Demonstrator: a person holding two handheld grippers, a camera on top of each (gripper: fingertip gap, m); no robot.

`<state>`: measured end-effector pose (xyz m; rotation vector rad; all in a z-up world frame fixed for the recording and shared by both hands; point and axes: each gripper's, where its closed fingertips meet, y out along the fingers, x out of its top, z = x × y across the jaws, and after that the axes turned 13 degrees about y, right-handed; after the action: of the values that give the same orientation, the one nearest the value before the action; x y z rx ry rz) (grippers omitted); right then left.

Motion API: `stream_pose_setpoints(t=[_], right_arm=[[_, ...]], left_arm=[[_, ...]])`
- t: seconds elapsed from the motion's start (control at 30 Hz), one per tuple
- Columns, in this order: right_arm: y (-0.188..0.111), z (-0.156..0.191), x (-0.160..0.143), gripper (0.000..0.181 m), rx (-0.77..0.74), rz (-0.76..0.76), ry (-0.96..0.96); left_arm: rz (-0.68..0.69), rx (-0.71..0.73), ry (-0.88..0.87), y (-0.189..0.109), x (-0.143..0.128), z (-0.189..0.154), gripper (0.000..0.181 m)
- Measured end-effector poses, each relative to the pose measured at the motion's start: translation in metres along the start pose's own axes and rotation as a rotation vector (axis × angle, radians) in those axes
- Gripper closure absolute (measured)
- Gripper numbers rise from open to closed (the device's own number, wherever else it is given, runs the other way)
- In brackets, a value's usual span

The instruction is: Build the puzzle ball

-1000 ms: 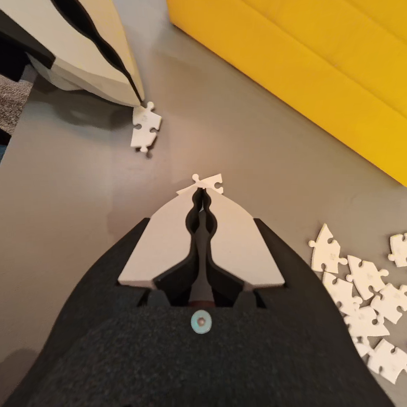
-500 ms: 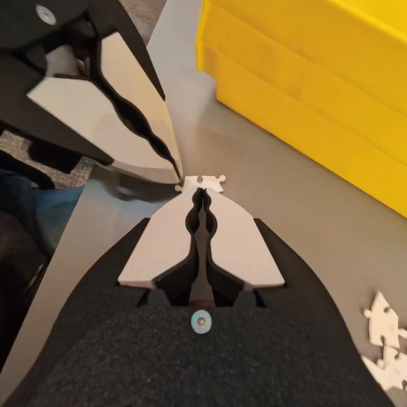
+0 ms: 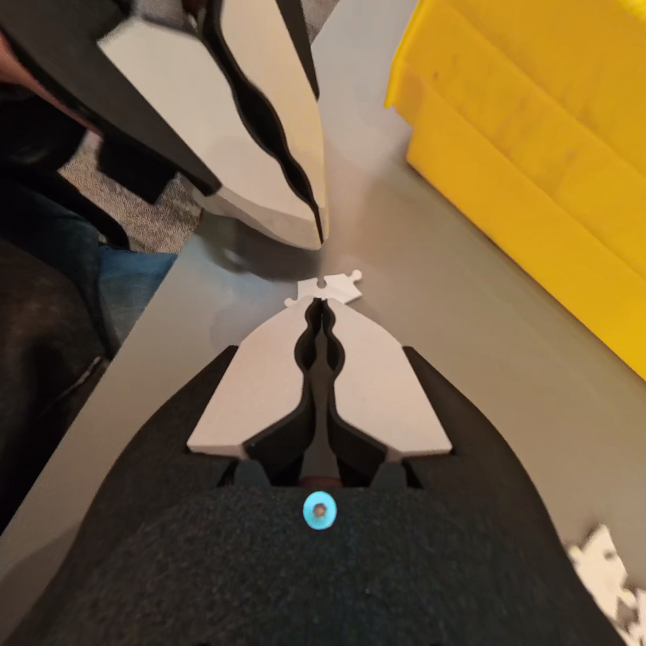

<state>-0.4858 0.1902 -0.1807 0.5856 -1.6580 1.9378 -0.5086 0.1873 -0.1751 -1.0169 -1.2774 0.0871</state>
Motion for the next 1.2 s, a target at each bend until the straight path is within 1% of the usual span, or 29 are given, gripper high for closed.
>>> stream_pose_setpoints(t=[0.07,0.1,0.13,0.2,0.23,0.3,0.33,0.4,0.5,0.67,0.73,0.9,1.0,1.07,1.17,1.2], right_arm=[[-0.032,-0.008,0.002,0.181,-0.029,-0.098,0.055],[-0.050,-0.021,-0.004,0.181,-0.090,-0.133,0.110],[-0.068,-0.043,-0.018,0.181,-0.195,-0.139,0.169],[-0.102,-0.089,-0.060,0.180,-0.449,-0.089,0.257],[-0.115,-0.106,-0.077,0.181,-0.543,-0.067,0.288],[-0.126,-0.126,-0.097,0.181,-0.629,-0.048,0.336],[-0.126,-0.134,-0.104,0.181,-0.646,-0.029,0.359],[-0.120,-0.142,-0.112,0.181,-0.630,-0.005,0.400],[-0.110,-0.145,-0.117,0.181,-0.591,0.009,0.430],[-0.105,-0.132,-0.114,0.181,-0.580,0.020,0.427],[-0.099,-0.123,-0.110,0.181,-0.563,0.020,0.461],[-0.089,-0.108,-0.102,0.181,-0.593,0.007,0.714],[-0.077,-0.097,-0.088,0.181,-0.506,-0.048,0.855],[-0.077,-0.096,-0.082,0.181,-0.509,-0.061,0.847],[-0.095,-0.099,-0.075,0.181,-0.516,-0.092,0.779],[-0.098,-0.099,-0.072,0.181,-0.485,-0.093,0.731]], left_arm=[[0.007,-0.002,0.015,0.001,-0.001,-0.002,0.181],[0.010,0.000,0.022,0.001,-0.001,-0.003,0.181],[0.011,0.003,0.028,0.001,-0.002,-0.003,0.181],[0.008,0.006,0.037,0.002,0.000,-0.003,0.181],[0.005,0.003,0.039,0.002,0.001,-0.004,0.181],[0.004,-0.006,0.039,0.004,0.003,-0.005,0.181],[0.006,-0.012,0.042,0.005,0.004,-0.007,0.181],[0.015,-0.014,0.055,0.007,0.003,-0.009,0.181],[0.039,-0.005,0.074,0.011,-0.001,-0.009,0.181],[0.064,-0.012,0.068,0.020,-0.003,-0.006,0.181],[0.063,-0.013,0.070,0.021,-0.001,-0.006,0.181],[0.066,-0.012,0.085,0.022,-0.001,-0.007,0.181],[0.067,-0.007,0.085,0.021,-0.002,-0.006,0.181],[0.066,-0.008,0.081,0.021,-0.002,-0.006,0.181],[0.064,-0.009,0.079,0.020,-0.002,-0.006,0.181],[0.064,-0.011,0.078,0.020,-0.003,-0.006,0.181]])
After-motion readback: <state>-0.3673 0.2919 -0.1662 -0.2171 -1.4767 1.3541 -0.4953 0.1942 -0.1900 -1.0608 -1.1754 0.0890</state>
